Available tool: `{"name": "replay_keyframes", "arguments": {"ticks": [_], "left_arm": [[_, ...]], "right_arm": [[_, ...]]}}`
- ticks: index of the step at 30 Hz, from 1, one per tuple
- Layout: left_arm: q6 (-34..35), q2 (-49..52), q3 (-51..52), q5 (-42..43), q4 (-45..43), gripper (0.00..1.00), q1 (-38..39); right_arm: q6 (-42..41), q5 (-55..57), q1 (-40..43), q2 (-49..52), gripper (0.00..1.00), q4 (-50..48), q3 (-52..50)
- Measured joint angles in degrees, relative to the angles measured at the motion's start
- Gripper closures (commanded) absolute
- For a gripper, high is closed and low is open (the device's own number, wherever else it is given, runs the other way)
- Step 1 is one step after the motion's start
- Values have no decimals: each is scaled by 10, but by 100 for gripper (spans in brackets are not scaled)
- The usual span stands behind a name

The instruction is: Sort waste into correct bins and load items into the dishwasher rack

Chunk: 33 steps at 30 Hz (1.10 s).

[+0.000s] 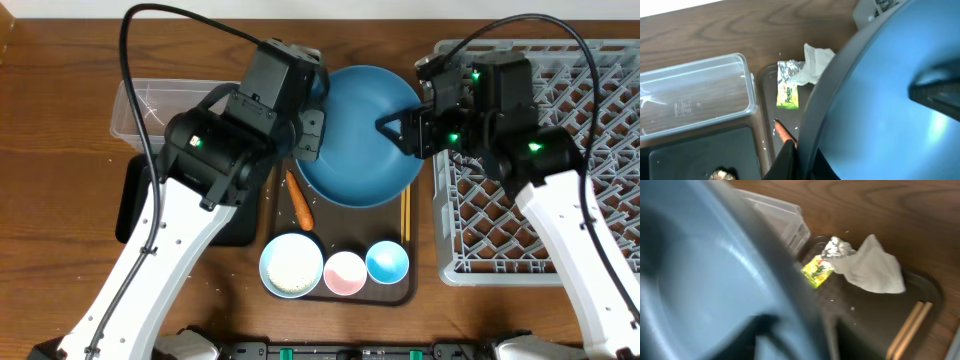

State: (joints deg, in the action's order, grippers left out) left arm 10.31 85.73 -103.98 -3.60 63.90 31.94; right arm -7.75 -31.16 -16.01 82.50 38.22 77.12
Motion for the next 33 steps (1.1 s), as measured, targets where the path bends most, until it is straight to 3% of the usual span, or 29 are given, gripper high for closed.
{"name": "replay_keyframes", "arguments": {"ticks": [1, 2, 3, 4, 12, 18, 24, 29, 33], "left_arm": [[-3, -2, 0, -3, -2, 93, -1], [-10, -3, 0, -12, -2, 77, -5], [-17, -6, 0, -13, -3, 49, -9], [-23, -10, 0, -6, -16, 1, -11], [-89, -73, 0, -16, -26, 2, -12], [-104, -162, 0, -59, -28, 2, -71], [-106, -259, -2, -75, -31, 2, -144], [-106, -299, -10, -79, -28, 2, -172], [-106, -296, -10, -80, -9, 2, -176]], "right_arm": [[-2, -7, 0, 3, 99, -3, 0], [-4, -10, 1, 4, 99, -3, 0], [-5, -14, 3, 4, 99, -5, 0], [-6, -13, 2, 3, 99, -11, 1], [-15, 85, 43, -33, 98, 4, 1], [-55, 396, 132, -99, 99, 41, 1], [-85, 722, 184, -81, 99, 30, 1], [-80, 888, 197, -27, 99, -14, 1], [-43, 950, 204, 31, 99, -66, 1]]}}
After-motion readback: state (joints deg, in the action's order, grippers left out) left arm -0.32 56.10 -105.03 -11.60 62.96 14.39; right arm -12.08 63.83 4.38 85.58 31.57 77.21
